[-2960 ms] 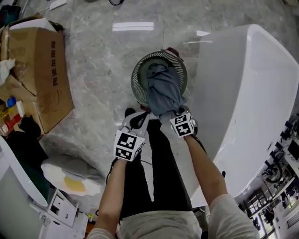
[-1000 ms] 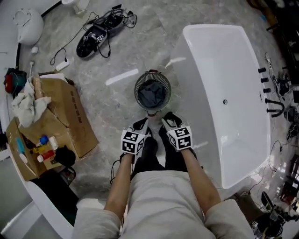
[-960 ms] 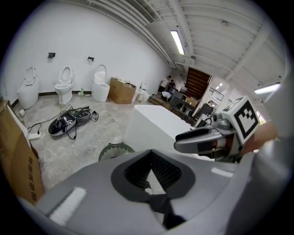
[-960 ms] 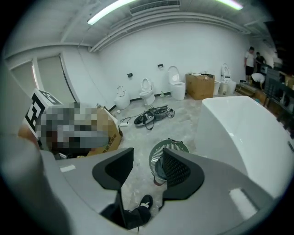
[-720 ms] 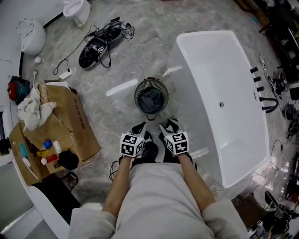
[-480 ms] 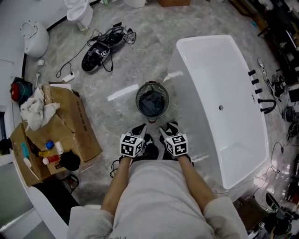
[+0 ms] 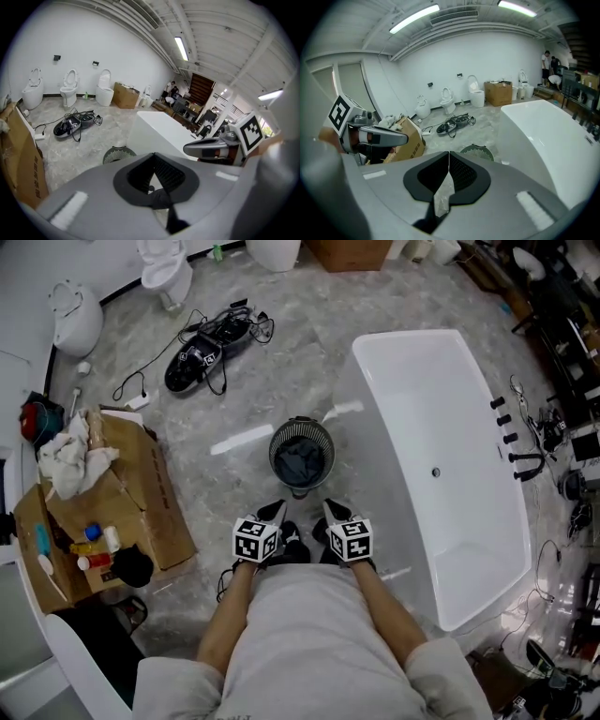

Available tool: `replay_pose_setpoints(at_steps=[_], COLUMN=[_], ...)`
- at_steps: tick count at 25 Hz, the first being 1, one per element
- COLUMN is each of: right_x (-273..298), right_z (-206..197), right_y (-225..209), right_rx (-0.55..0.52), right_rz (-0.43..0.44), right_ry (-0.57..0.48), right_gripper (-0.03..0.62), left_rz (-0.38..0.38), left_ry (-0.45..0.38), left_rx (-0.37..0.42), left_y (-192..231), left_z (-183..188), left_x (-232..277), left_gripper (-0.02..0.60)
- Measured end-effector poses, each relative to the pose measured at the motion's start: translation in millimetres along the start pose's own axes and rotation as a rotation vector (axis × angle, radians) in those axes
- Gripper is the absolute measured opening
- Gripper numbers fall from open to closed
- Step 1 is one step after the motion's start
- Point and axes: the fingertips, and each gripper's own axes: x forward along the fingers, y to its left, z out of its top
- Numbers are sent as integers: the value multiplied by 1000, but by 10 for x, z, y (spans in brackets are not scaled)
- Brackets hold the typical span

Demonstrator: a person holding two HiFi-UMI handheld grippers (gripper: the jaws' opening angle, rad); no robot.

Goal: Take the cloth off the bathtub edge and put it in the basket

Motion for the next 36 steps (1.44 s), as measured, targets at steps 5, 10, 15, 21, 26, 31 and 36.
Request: replay_pose_setpoints(at_steps=[5, 10, 15, 21, 26, 31, 36], right_x=[-16, -19, 24, 40, 45, 30, -3], right_z=[-63, -18, 12, 55, 83, 67, 85], right_y=[-28, -80, -49, -1, -10, -18, -61], right_rx=[20, 14, -4, -27, -38, -46, -44], right_rz=[3, -8, 2, 7, 4, -2, -6], right_ry=[3, -5, -4, 0, -4, -8, -15], right_gripper=[0, 0, 0, 0, 0, 0, 0], left_rz=[-5, -21, -26, -16, -13, -10, -15], left_ry=[-3, 31, 31, 6, -4, -15, -16], left_rx=[-13, 8, 7, -10, -21, -31, -29], left_y=[9, -53, -44, 5, 11, 38, -9], left_z=[-39, -122, -122, -20, -6, -1, 8], left_x=[23, 71, 79, 45, 25, 23, 42], left_gripper=[57, 58, 58, 57, 57, 58, 57])
